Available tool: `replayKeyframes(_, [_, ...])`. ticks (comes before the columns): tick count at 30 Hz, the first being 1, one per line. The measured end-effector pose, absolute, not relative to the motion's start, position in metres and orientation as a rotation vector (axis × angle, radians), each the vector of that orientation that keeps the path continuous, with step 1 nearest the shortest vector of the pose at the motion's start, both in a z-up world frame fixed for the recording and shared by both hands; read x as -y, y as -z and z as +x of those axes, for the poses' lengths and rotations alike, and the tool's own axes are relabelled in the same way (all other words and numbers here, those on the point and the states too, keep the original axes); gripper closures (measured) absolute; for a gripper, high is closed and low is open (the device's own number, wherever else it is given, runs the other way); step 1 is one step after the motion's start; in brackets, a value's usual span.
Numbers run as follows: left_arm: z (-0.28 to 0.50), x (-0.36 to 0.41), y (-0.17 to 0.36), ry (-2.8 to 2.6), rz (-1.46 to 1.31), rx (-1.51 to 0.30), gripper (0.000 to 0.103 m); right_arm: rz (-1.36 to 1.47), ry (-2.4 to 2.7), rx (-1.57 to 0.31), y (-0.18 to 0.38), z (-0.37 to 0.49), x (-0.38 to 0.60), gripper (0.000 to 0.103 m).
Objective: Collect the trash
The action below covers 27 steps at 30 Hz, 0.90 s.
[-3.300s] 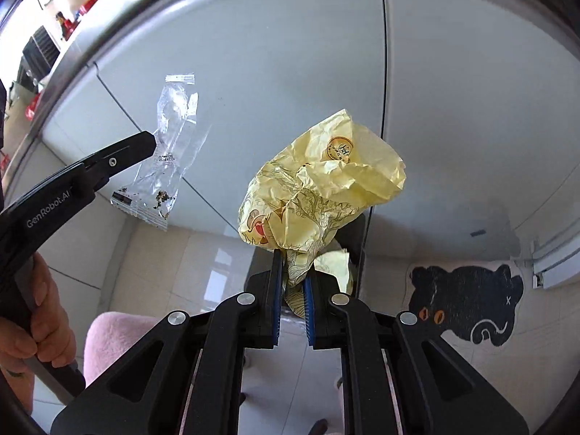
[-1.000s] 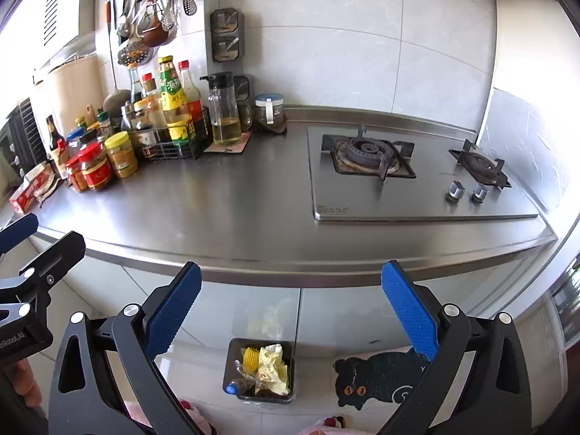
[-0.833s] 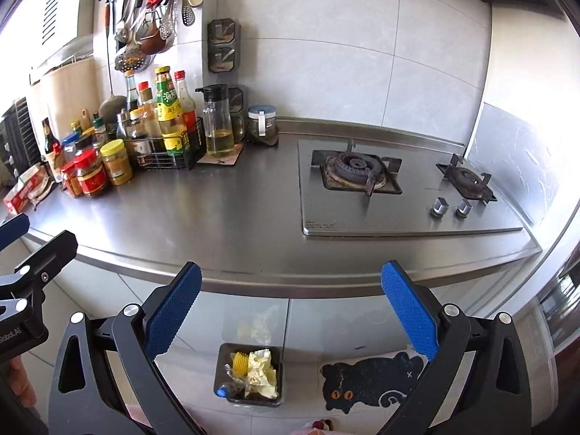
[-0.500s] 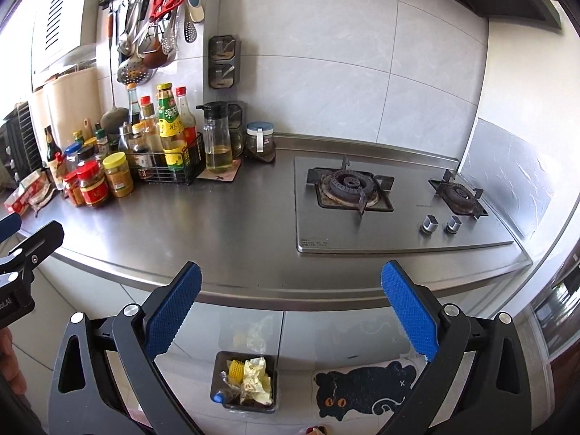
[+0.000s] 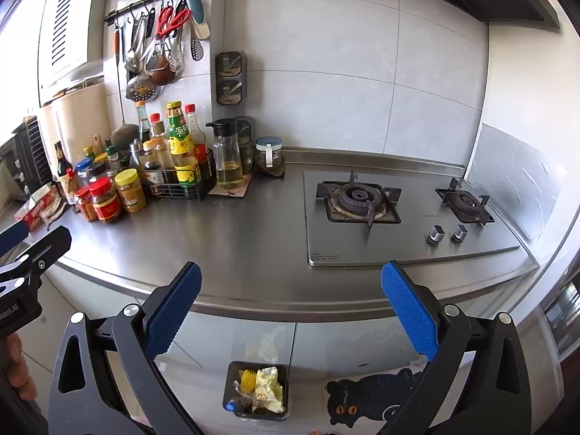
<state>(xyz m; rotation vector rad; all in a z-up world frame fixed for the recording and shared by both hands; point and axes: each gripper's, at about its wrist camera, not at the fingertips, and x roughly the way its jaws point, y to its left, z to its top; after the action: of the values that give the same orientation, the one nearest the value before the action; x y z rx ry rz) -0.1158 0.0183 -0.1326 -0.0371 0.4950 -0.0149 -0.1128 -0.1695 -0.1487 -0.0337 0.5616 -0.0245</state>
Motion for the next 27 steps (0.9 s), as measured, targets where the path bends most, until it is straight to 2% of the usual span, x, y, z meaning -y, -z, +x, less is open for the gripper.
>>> replayKeyframes(27, [-0.1127, -0.018, 0.133, 0.02, -0.046, -0.486, 0.008, -0.017, 0.004, -0.563, 0.1483, -0.1076, 0.164, 0.003])
